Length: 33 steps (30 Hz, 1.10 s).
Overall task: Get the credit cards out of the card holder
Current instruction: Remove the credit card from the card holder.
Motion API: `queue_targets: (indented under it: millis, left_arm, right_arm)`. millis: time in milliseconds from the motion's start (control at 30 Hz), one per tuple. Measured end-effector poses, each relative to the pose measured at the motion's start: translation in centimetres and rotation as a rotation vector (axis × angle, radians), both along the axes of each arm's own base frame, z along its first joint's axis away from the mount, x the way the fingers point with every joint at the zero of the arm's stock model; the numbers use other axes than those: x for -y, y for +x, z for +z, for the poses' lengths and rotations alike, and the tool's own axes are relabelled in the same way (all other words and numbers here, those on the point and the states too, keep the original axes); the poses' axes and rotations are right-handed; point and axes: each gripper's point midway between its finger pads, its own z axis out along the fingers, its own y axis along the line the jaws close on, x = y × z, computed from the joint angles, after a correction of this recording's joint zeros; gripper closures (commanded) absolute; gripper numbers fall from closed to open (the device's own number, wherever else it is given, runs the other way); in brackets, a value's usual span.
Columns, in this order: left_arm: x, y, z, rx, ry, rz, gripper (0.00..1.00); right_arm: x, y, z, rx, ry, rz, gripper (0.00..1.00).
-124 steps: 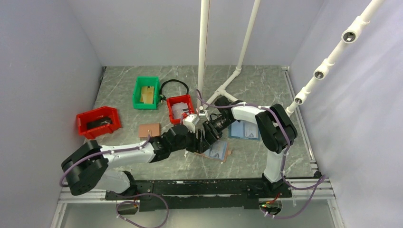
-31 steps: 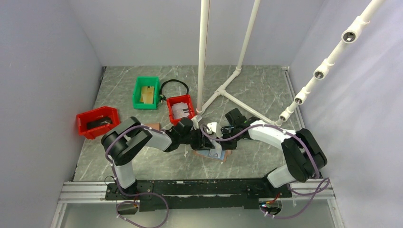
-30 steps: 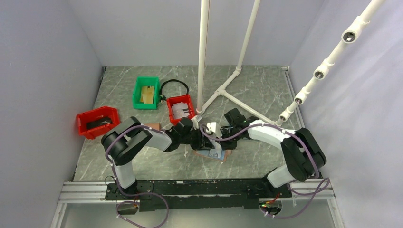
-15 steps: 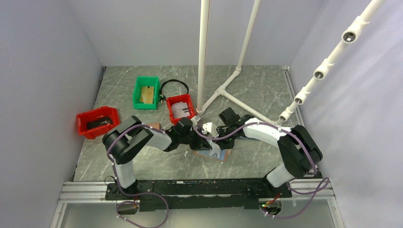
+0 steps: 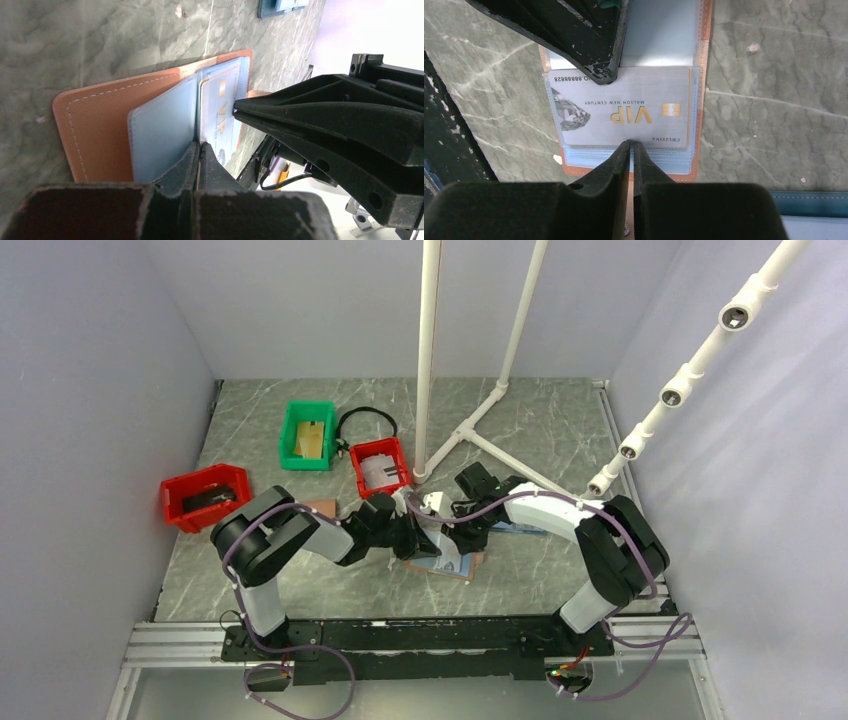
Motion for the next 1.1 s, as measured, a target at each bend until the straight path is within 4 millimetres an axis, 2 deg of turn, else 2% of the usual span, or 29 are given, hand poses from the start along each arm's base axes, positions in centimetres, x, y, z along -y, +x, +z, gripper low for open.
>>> queue_targets:
  millis: [267, 567, 867, 1100]
  left_arm:
    - [-0.5, 0.1, 0.1, -0.015, -0.019, 0.03, 1.0]
    - [-2.4, 0.4, 1.1, -0.003, -0.039, 0.07, 1.0]
    - [-2.7, 0.5, 1.4, -0.02, -0.061, 0.074, 1.0]
    - [-4.3, 0.7, 1.1, -0.055, -0.038, 0.103, 1.0]
  right_arm:
    - [-0.3, 0.1, 0.0, -0.004, 0.009, -0.005, 0.87]
    - [-1.3, 0.4, 0.0, 0.02, 0.046, 0.018, 0.86]
    - [-1.4, 0.3, 0.0, 0.02, 0.049, 0.028, 0.84]
    - [-1.4, 0.3, 0.0, 0.024, 0.051, 0.035, 0.84]
